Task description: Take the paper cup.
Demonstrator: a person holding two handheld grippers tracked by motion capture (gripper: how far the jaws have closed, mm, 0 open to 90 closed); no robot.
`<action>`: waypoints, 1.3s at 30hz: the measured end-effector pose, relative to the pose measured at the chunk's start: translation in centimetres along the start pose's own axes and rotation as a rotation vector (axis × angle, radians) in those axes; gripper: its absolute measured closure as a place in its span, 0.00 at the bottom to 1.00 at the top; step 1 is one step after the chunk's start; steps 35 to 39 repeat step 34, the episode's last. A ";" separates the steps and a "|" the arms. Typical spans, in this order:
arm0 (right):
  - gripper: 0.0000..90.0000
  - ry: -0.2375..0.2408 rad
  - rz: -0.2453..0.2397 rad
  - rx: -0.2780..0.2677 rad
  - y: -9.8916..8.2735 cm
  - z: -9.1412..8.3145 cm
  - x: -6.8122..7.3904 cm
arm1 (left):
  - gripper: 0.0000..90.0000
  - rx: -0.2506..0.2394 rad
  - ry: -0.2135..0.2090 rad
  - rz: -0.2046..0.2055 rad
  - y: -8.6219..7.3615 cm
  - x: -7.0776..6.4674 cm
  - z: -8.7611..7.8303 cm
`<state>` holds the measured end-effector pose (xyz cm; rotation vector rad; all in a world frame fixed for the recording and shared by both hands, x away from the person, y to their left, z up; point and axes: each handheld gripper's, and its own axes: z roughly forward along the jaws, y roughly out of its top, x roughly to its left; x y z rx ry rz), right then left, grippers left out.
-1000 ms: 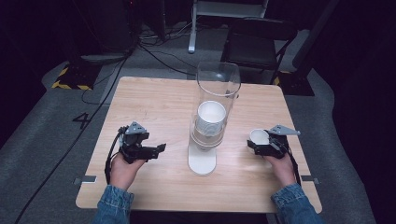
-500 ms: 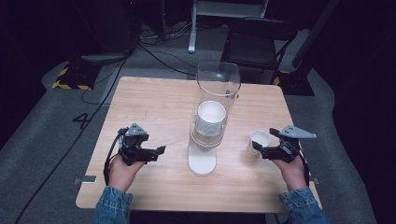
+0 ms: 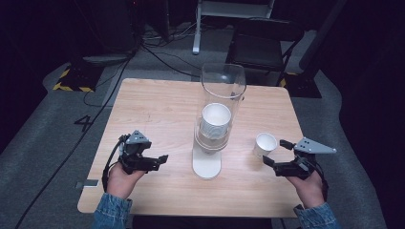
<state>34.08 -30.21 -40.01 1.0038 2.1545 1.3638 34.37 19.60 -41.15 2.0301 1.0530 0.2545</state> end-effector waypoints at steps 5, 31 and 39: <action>0.05 -0.006 -0.005 -0.021 -0.6 -0.9 0.8 | 0.18 0.001 -0.007 0.003 -0.2 -0.3 -0.4; 0.08 -0.109 0.010 0.036 -3.9 -2.7 0.3 | 0.18 0.004 -0.001 -0.005 -0.4 0.2 -0.5; 0.08 -0.112 0.016 0.031 -4.0 -2.5 0.2 | 0.18 0.004 0.001 -0.003 -0.3 0.3 -0.4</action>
